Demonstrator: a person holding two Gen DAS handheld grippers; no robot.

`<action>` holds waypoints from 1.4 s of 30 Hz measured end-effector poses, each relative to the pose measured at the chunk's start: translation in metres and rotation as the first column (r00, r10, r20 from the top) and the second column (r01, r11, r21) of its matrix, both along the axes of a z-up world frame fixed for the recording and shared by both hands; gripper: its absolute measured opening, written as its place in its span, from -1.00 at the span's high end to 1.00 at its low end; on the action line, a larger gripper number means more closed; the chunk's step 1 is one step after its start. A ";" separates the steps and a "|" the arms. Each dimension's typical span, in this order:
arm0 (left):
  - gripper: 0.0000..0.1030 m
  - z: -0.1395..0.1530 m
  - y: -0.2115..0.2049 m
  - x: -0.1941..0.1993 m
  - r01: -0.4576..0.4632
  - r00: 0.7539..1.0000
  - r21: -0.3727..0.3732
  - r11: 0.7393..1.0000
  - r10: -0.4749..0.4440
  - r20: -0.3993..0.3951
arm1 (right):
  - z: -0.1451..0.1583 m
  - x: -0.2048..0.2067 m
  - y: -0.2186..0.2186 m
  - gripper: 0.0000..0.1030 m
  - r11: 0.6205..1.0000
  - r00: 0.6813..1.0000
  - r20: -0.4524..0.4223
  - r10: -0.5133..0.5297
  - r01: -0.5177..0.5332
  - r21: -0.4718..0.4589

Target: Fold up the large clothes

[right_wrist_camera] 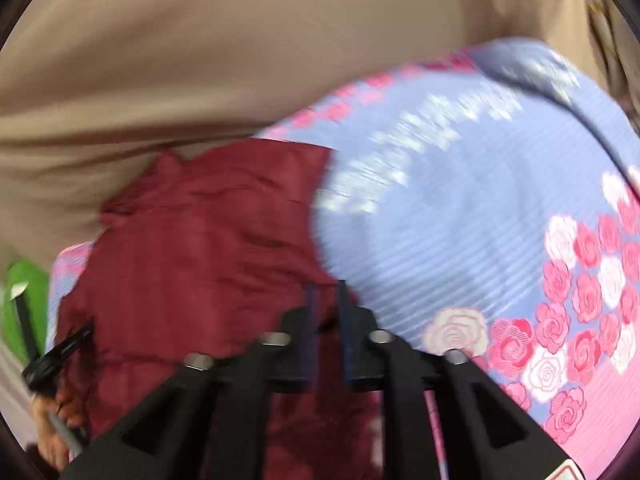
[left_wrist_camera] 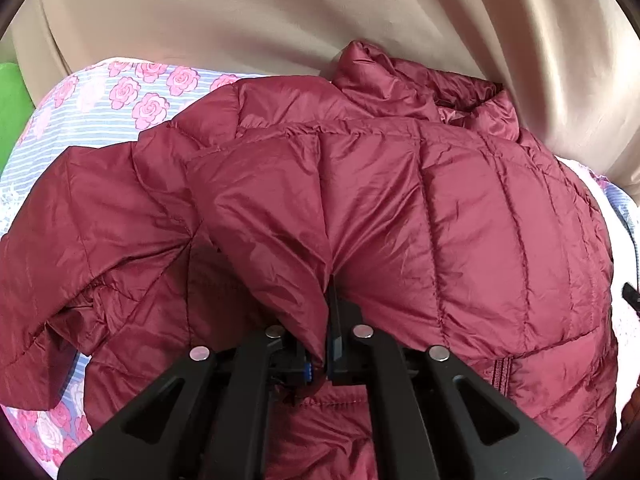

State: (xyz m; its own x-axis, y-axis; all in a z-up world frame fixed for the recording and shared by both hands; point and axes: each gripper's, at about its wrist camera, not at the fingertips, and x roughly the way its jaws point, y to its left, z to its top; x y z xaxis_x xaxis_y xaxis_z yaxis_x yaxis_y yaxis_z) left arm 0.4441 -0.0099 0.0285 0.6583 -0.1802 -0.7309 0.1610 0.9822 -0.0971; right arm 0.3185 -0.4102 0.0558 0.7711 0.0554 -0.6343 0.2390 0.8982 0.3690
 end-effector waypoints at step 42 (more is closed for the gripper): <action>-0.32 -0.014 0.354 -0.182 -0.562 0.826 -0.260 0.785 0.549 -0.127 | 0.000 -0.184 0.101 0.43 0.930 0.980 -0.158 0.123 -0.170 -0.327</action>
